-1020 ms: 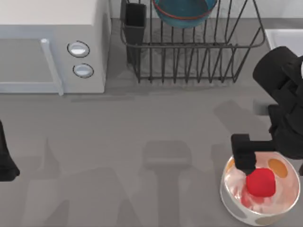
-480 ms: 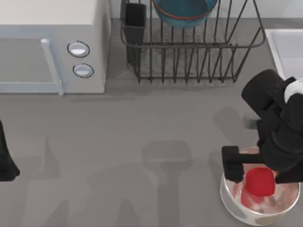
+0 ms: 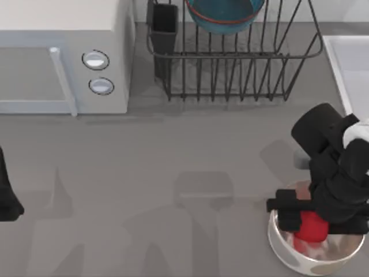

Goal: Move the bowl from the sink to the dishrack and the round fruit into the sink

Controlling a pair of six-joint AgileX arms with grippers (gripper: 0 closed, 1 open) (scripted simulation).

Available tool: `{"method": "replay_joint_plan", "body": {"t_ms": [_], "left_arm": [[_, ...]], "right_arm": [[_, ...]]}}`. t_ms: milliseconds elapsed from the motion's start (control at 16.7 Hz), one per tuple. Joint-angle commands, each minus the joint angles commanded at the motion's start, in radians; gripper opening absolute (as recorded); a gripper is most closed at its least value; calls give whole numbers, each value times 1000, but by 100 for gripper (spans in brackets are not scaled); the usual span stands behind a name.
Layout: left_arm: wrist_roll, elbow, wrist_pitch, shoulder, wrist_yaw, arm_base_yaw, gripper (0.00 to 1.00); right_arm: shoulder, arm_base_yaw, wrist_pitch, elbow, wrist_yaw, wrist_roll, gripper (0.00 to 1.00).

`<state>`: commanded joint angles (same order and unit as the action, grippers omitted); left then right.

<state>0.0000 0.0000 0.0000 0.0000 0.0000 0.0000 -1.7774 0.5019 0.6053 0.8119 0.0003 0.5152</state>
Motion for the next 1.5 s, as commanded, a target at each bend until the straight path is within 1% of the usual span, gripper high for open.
{"method": "replay_joint_plan", "body": {"t_ms": [60, 840, 900, 1320, 1380, 1500], "left_arm": [[0, 0, 0, 0, 0, 0, 100], [0, 0, 0, 0, 0, 0, 100], [0, 0, 0, 0, 0, 0, 100], [0, 0, 0, 0, 0, 0, 100], [0, 0, 0, 0, 0, 0, 100], [0, 0, 0, 0, 0, 0, 100]], "right_arm": [[0, 0, 0, 0, 0, 0, 100], [0, 0, 0, 0, 0, 0, 2], [0, 0, 0, 0, 0, 0, 0], [0, 0, 0, 0, 0, 0, 0], [120, 25, 82, 27, -8, 62, 0], [124, 25, 95, 37, -8, 62, 0]]}}
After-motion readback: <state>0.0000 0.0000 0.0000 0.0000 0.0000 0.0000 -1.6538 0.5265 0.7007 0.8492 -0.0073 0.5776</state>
